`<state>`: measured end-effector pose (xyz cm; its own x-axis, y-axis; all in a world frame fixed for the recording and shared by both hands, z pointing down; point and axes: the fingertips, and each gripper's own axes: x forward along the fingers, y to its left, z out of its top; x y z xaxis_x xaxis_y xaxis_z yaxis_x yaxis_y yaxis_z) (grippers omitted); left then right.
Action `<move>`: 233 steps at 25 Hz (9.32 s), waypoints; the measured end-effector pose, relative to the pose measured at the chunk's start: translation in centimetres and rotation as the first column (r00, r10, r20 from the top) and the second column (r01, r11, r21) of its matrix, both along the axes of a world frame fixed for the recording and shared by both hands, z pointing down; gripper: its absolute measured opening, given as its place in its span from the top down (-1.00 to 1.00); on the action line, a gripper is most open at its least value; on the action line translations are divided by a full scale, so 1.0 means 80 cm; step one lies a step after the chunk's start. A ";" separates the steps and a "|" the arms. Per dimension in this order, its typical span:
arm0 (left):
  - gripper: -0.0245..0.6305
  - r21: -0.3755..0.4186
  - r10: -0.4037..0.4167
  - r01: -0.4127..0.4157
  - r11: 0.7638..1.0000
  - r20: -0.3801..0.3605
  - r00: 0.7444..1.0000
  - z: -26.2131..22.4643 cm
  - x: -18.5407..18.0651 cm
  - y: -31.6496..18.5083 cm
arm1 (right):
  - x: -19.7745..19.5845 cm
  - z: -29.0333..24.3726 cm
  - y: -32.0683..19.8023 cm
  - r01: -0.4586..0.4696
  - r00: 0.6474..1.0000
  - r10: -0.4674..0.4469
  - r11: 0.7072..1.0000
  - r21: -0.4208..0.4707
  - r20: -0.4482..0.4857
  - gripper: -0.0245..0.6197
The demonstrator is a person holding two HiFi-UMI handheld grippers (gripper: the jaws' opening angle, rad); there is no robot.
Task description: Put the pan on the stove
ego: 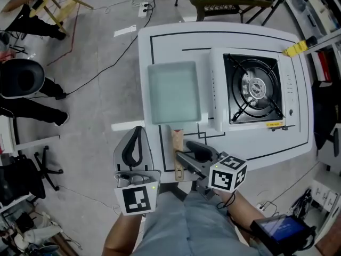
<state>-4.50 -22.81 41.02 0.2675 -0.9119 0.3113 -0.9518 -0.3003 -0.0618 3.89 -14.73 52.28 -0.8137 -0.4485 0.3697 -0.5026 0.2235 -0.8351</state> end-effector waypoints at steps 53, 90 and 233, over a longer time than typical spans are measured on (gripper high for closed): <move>0.87 -0.009 -0.129 0.129 0.992 0.021 0.991 -0.009 -0.072 0.015 | -0.047 0.016 -0.019 -0.036 0.948 0.121 0.959 -0.280 0.295 0.53; 0.87 0.090 -0.023 0.024 0.996 -0.019 1.000 -0.078 0.040 -0.002 | 0.056 -0.108 -0.035 -0.105 0.940 0.152 0.980 -0.168 0.305 0.53; 0.87 0.362 0.300 -0.256 0.896 -0.071 0.951 -0.221 0.217 0.224 | 0.290 -0.310 0.190 -0.173 0.598 0.749 0.467 0.867 -0.285 0.78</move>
